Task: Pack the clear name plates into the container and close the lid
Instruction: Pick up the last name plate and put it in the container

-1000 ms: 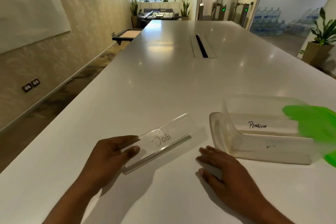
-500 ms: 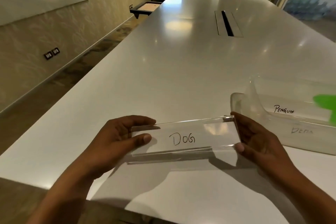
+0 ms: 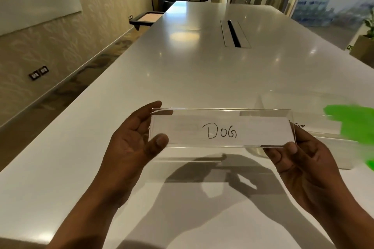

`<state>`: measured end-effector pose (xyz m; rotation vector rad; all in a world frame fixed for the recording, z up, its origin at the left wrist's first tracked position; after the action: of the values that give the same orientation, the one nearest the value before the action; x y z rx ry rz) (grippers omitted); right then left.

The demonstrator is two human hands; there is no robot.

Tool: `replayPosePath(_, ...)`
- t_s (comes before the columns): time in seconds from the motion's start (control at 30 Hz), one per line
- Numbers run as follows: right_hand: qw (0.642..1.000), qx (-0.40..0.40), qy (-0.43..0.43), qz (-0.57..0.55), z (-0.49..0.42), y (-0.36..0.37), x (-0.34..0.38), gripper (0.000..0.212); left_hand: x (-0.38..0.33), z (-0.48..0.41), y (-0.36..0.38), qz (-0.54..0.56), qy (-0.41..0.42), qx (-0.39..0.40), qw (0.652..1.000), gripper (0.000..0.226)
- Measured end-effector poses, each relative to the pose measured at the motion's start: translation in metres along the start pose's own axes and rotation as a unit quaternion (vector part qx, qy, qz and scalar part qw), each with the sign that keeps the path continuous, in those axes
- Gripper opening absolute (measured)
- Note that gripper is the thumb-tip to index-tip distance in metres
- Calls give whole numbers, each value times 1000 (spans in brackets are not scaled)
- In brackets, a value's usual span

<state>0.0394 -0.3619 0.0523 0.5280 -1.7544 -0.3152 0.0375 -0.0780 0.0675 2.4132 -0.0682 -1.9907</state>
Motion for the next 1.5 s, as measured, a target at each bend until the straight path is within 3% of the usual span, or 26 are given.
replayPosePath(0.07, 1000, -15, 0, -9, 1, -2, 1, 63, 2, 0, 5, 17, -1, 13, 1000, 94)
replayPosePath(0.23, 999, -36, 6, -22, 3, -6, 4, 64, 5, 0, 13, 21, 6, 7, 1000, 77)
replayPosePath(1.07, 999, -34, 16, -14, 2, -6, 7, 64, 3, -1, 16, 21, 4, -5, 1000, 76)
replayPosePath(1.13, 999, -29, 17, -5, 2, -8, 7, 72, 3, -1, 16, 21, 5, -6, 1000, 76)
replayPosePath(1.23, 999, -27, 7, 21, -1, -12, 12, 101, 1, -1, 16, 23, 6, -9, 1000, 75)
replayPosePath(1.3, 998, -33, -8, 50, -4, -14, 22, 106, 0, -1, 17, 26, 6, -11, 1000, 74)
replayPosePath(1.4, 982, -26, -51, 182, -8, -14, 41, 94, -2, 0, 20, 20, 15, 0, 1000, 72)
replayPosePath(1.5, 930, 29, -86, 355, -10, -9, 59, 69, -2, 1, 27, -7, 24, 13, 1000, 72)
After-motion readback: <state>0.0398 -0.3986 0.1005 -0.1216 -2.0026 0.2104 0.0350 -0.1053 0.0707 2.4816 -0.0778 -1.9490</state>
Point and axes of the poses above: each hand's wrist, its own z-axis away from the middle knuckle, its own y-axis out of the palm, x = y × z, the point moved 1 cm from there along -z, towards the middle knuckle, and after that the axes turned 5 degrees about -z, right-handed, at the moved point
